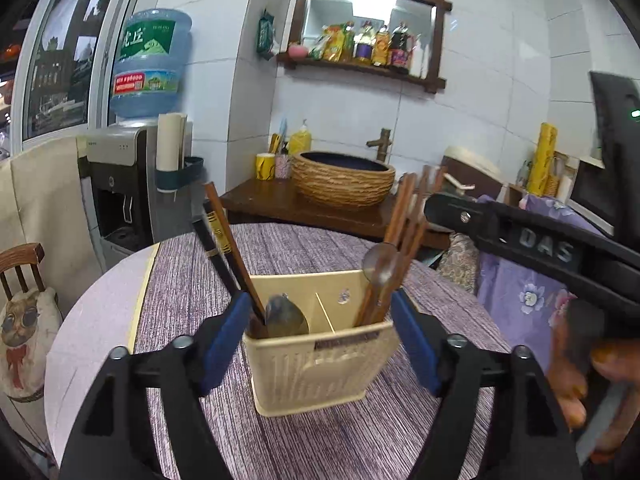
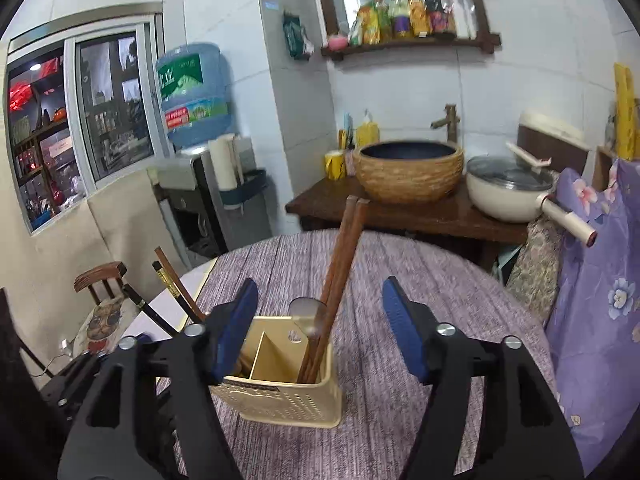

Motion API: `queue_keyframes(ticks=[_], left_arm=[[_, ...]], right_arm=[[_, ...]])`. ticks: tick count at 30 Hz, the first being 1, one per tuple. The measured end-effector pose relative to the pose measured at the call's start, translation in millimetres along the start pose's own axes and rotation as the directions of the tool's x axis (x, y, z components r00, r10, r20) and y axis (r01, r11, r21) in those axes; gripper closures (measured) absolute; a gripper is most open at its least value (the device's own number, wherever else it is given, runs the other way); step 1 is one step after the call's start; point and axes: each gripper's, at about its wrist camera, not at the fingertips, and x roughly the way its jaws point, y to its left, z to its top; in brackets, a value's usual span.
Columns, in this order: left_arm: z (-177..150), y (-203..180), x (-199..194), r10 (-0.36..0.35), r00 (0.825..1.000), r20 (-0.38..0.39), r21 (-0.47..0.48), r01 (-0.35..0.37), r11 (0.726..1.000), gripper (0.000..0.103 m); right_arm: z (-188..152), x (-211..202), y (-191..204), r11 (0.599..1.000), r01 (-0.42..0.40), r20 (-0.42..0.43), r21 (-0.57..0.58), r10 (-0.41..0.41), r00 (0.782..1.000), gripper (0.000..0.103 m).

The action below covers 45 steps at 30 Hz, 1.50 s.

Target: Organize utensils

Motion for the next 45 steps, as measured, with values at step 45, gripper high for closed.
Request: queue_keyframes(ticks=[45], left_arm=[[-262,-12,-262,0.272,0.910,0.313,-0.077,-0.261,0.962,0.006]], right_arm=[[-346,-297,72,0.964,0.239,0.318,-0.115,-0.193,0.928,0.006]])
